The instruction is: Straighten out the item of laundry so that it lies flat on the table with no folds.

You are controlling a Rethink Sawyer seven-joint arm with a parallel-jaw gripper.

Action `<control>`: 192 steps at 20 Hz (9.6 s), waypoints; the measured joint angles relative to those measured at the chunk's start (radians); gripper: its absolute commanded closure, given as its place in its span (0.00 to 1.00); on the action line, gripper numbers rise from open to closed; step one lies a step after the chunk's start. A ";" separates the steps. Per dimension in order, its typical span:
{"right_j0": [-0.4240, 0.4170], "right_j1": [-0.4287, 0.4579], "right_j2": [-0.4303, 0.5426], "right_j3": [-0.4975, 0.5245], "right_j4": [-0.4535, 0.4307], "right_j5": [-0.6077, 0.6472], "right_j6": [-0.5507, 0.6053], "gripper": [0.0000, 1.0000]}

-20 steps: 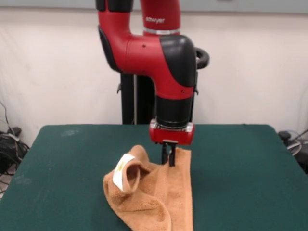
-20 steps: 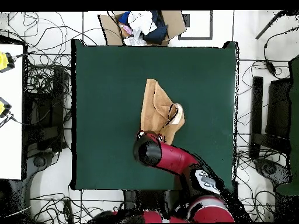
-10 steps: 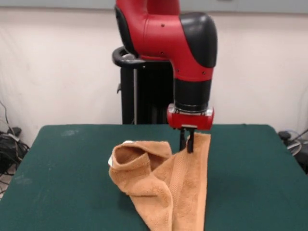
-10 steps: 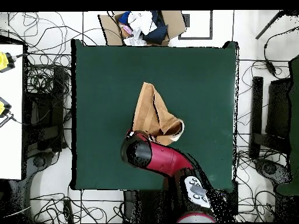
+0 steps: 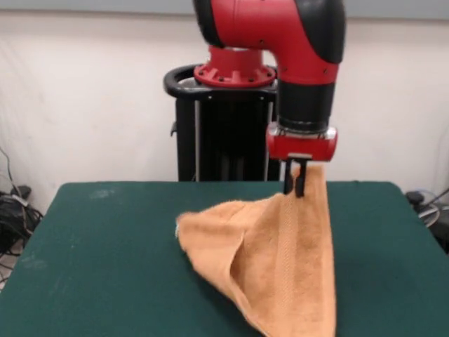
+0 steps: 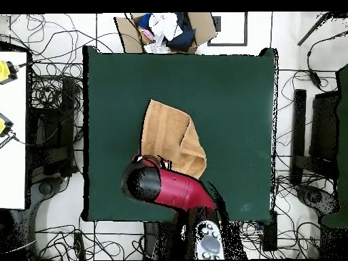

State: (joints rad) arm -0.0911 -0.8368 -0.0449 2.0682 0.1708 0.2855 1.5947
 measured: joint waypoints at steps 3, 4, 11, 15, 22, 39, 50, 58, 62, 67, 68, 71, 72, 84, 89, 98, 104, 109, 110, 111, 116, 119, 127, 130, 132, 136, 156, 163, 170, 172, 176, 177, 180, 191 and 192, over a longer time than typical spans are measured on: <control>0.061 -0.045 -0.036 0.000 0.012 0.065 0.011 1.00; 0.081 -0.060 -0.048 0.000 0.016 0.086 0.015 1.00; 0.211 -0.143 -0.131 0.000 0.043 0.200 0.089 1.00; 0.300 -0.178 -0.183 -0.003 0.051 0.255 0.163 1.00; 0.432 -0.229 -0.239 -0.015 0.061 0.344 0.335 1.00; 0.654 -0.302 -0.308 -0.119 0.079 0.556 0.699 1.00; 0.728 -0.331 -0.325 -0.189 0.088 0.635 0.861 1.00; 0.742 -0.318 -0.325 -0.190 0.110 0.612 0.903 1.00; 0.770 -0.296 -0.325 -0.190 0.139 0.555 0.920 1.00; 0.801 -0.262 -0.324 -0.190 0.170 0.480 0.945 1.00; 0.815 -0.243 -0.324 -0.190 0.190 0.445 0.962 1.00; 0.830 -0.225 -0.324 -0.190 0.208 0.419 0.980 1.00; 0.844 -0.208 -0.324 -0.190 0.224 0.402 1.000 1.00; 0.861 -0.138 -0.323 -0.153 0.317 0.328 1.053 1.00; 0.862 -0.128 -0.323 -0.134 0.321 0.318 1.053 1.00; 0.864 -0.098 -0.323 -0.129 0.349 0.310 1.053 1.00; 0.891 -0.073 -0.323 -0.129 0.369 0.295 1.053 1.00; 0.931 -0.038 -0.322 -0.134 0.387 0.285 1.053 1.00; 0.938 -0.030 -0.323 -0.137 0.390 0.283 1.054 1.00; 0.946 -0.021 -0.323 -0.141 0.394 0.282 1.054 1.00; 0.976 0.018 -0.322 -0.159 0.410 0.280 1.068 1.00; 0.994 0.038 -0.325 -0.174 0.419 0.280 1.087 1.00; 1.050 0.086 -0.351 -0.231 0.418 0.281 1.147 1.00; 1.074 0.111 -0.354 -0.276 0.417 0.281 1.174 1.00; 1.083 0.121 -0.354 -0.298 0.417 0.281 1.187 1.00; 1.105 0.147 -0.354 -0.351 0.417 0.295 1.221 1.00; 1.042 0.127 -0.297 -0.430 0.474 0.350 1.313 1.00; 0.788 0.060 -0.116 -0.274 0.512 0.104 1.295 1.00; 0.627 0.069 0.016 -0.179 0.454 -0.095 1.295 1.00; 0.611 0.073 0.040 -0.170 0.436 -0.105 1.295 1.00; 0.611 0.102 0.069 -0.167 0.397 -0.106 1.295 1.00; 0.616 0.110 0.070 -0.167 0.391 -0.106 1.295 1.00; 0.660 0.148 0.070 -0.170 0.374 -0.106 1.295 1.00; 0.640 0.229 0.107 -0.158 0.232 -0.138 1.295 1.00; 0.627 0.231 0.111 -0.156 0.213 -0.143 1.295 1.00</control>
State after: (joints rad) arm 0.5359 -0.6056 0.0664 1.9118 0.3842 0.1426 2.8895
